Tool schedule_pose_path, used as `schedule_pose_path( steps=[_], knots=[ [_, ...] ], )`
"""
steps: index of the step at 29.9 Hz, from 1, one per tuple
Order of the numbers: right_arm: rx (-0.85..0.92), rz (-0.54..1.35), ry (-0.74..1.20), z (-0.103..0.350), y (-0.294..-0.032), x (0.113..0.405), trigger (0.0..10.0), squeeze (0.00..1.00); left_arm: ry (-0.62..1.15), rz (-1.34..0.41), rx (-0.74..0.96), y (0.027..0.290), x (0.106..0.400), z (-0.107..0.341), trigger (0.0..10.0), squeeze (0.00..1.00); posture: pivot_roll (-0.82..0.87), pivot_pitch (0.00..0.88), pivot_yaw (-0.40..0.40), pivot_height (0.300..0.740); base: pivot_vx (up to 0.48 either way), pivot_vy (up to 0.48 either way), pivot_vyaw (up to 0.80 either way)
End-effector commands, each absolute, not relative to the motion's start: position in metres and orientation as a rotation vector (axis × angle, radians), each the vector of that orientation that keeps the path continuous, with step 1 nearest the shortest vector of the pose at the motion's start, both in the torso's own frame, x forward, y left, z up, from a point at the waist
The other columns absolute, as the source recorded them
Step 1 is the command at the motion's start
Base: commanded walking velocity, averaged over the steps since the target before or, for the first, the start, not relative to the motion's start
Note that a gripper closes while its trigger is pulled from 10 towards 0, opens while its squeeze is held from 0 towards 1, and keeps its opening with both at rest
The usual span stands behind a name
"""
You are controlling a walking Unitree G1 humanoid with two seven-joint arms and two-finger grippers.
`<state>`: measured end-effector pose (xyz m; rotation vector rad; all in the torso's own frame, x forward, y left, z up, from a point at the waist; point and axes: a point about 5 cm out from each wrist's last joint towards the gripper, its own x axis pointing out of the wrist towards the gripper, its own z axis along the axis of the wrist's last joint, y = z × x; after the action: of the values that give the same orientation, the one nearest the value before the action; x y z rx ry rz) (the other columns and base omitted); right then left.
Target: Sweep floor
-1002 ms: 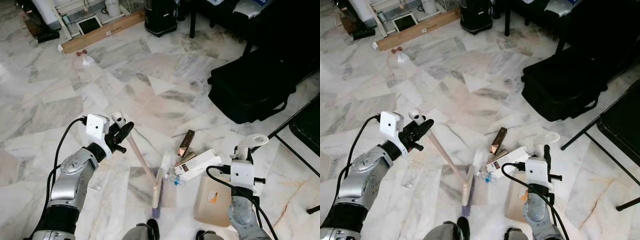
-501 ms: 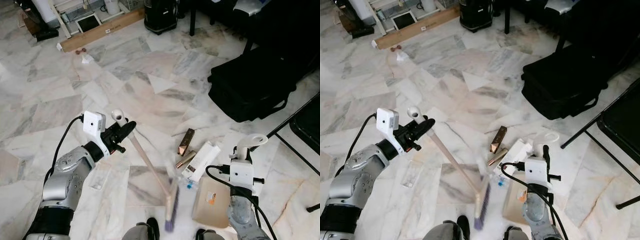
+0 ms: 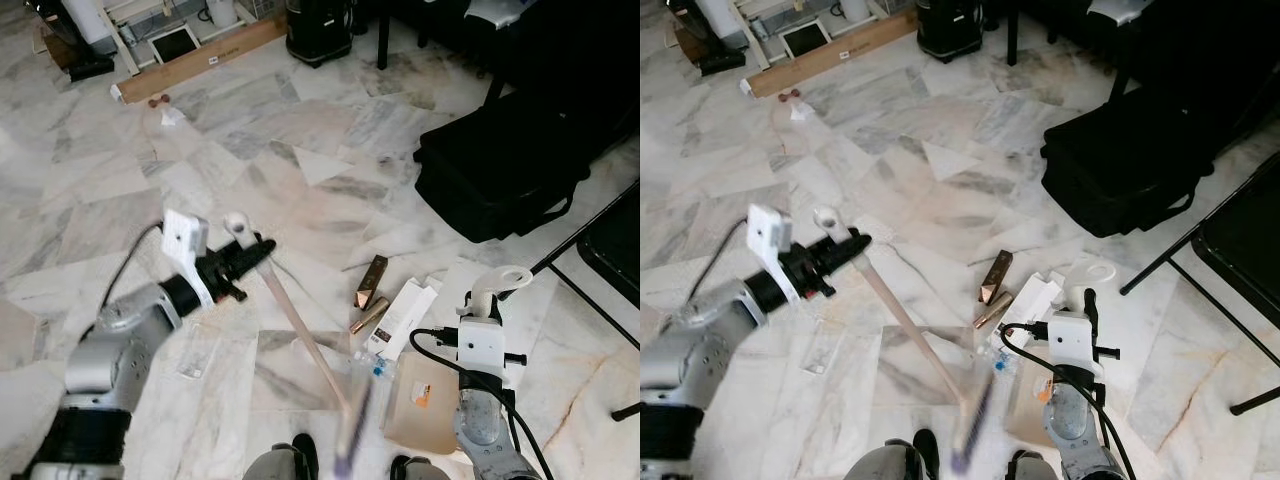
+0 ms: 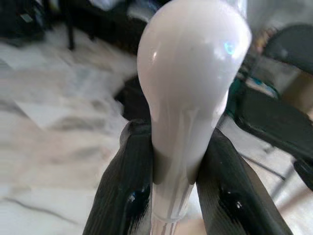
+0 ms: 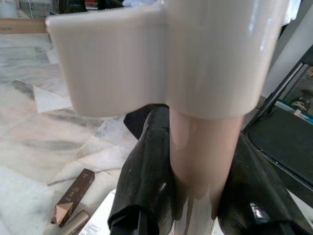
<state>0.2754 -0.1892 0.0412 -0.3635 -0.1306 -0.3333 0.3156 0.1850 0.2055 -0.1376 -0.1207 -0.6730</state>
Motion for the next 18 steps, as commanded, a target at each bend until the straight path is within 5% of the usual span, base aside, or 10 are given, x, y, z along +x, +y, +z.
schedule_pose_path(
  steps=[1,18],
  knots=[
    [-0.362,-0.316,-0.094,0.033,-0.185,0.271,10.0,0.0,-0.189,-0.659,-0.141,0.194,0.313,0.223,10.0,0.0,0.13,0.251,0.141,0.74,0.0,0.0,0.0],
    [-0.363,-0.315,-0.086,0.032,-0.187,0.27,10.0,0.0,-0.186,-0.559,0.109,0.175,0.326,0.195,10.0,0.0,0.12,0.25,0.141,0.74,0.0,0.0,0.0]
  ],
)
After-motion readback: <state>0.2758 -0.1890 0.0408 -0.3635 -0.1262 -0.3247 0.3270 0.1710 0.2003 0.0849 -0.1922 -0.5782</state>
